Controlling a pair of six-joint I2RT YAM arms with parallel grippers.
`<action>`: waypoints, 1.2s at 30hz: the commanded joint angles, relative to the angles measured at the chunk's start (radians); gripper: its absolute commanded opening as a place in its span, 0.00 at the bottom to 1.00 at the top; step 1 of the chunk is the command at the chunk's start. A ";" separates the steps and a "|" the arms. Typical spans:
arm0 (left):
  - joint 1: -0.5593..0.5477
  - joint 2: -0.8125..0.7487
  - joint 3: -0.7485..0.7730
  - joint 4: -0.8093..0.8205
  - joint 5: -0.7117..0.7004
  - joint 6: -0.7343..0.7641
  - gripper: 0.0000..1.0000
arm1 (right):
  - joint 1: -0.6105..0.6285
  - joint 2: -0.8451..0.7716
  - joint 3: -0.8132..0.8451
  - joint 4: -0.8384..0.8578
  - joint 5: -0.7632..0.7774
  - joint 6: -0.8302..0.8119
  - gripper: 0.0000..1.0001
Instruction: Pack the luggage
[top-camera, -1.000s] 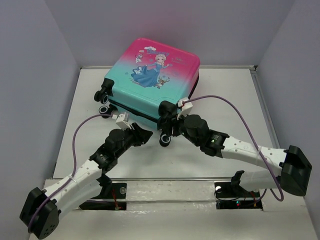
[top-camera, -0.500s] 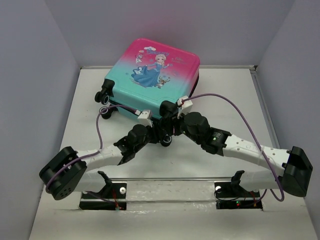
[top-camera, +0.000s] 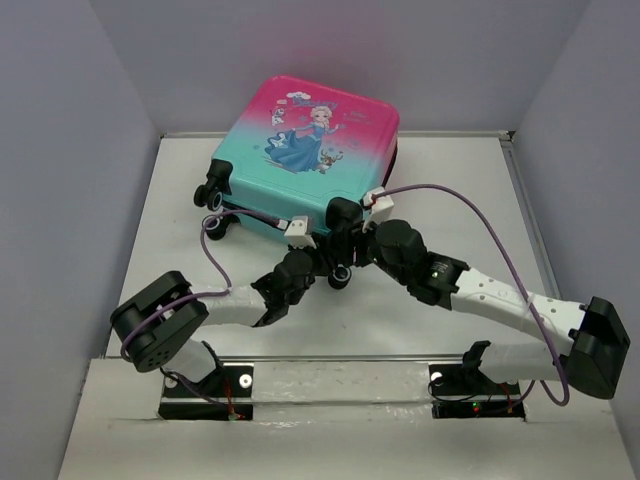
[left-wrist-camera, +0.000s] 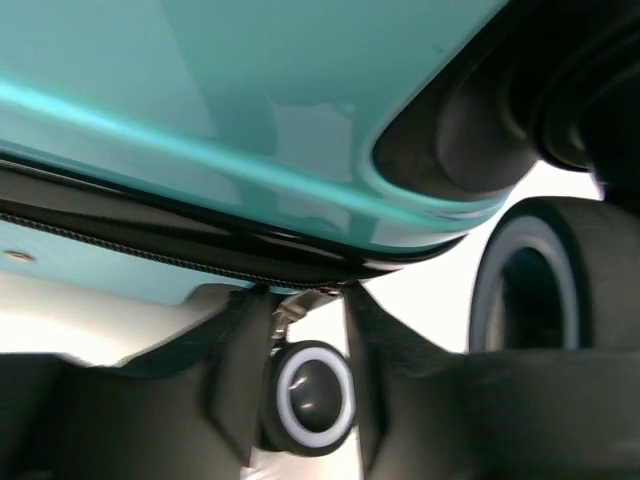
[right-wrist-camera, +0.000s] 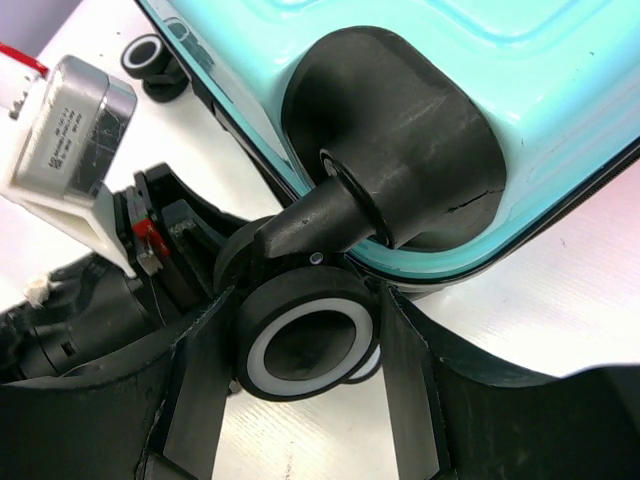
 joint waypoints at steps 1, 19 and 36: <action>-0.016 0.048 0.047 0.213 -0.309 -0.054 0.38 | 0.021 -0.080 -0.018 0.160 -0.167 0.057 0.07; 0.058 -0.220 -0.170 -0.049 -0.496 0.013 0.06 | 0.011 -0.273 -0.137 -0.053 0.092 0.016 0.07; 0.766 -0.659 -0.287 -0.414 -0.081 -0.151 0.06 | -0.018 -0.585 -0.173 -0.358 0.328 0.057 0.07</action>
